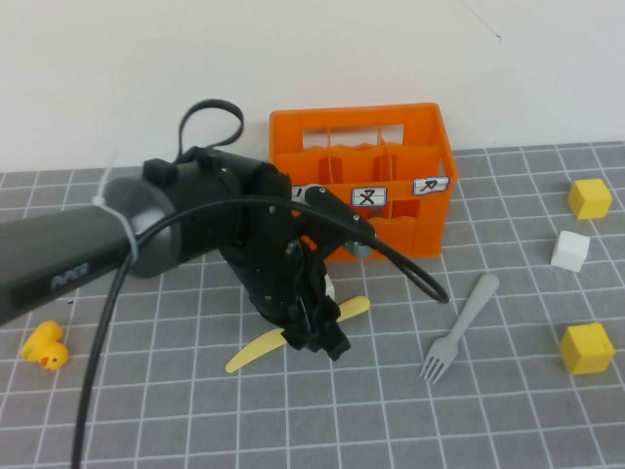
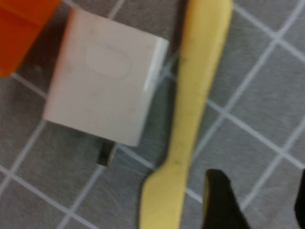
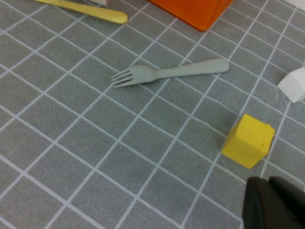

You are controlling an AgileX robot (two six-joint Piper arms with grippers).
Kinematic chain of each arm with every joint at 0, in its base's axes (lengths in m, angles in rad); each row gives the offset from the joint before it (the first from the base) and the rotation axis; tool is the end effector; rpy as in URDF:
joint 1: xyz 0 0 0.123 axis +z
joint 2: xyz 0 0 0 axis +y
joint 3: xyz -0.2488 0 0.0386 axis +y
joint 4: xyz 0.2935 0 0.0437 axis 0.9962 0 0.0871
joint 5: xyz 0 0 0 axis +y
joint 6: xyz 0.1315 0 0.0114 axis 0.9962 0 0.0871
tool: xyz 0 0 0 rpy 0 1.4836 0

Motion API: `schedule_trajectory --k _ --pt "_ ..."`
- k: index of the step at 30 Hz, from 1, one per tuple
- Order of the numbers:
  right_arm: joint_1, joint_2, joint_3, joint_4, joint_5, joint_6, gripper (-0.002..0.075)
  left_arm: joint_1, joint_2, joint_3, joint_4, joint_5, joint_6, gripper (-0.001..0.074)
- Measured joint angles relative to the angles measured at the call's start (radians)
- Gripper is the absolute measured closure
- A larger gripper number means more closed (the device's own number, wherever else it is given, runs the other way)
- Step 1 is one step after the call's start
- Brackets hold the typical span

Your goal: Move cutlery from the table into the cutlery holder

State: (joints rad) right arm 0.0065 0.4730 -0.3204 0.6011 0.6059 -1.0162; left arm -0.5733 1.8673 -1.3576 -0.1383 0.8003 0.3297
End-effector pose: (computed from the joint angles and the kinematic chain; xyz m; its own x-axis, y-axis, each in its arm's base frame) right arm 0.1967 0.0438 0.2003 -0.3510 -0.4586 -0.8164 -0.5067 0.8262 -0.2462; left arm 0.3562 -0.2455 0.1213 -0.6358 0.6840 -0.3576 0.7352 0.6778 -0.0105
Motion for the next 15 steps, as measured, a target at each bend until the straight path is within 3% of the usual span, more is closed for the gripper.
schedule_trajectory --k 4,15 --pt "0.000 0.000 0.000 0.000 0.000 0.000 0.0729 0.000 0.045 -0.031 0.028 0.005 0.002 0.0381" --pt "0.000 0.000 0.000 0.000 0.000 0.000 0.0729 0.000 0.113 -0.077 0.017 -0.030 -0.018 0.0367"
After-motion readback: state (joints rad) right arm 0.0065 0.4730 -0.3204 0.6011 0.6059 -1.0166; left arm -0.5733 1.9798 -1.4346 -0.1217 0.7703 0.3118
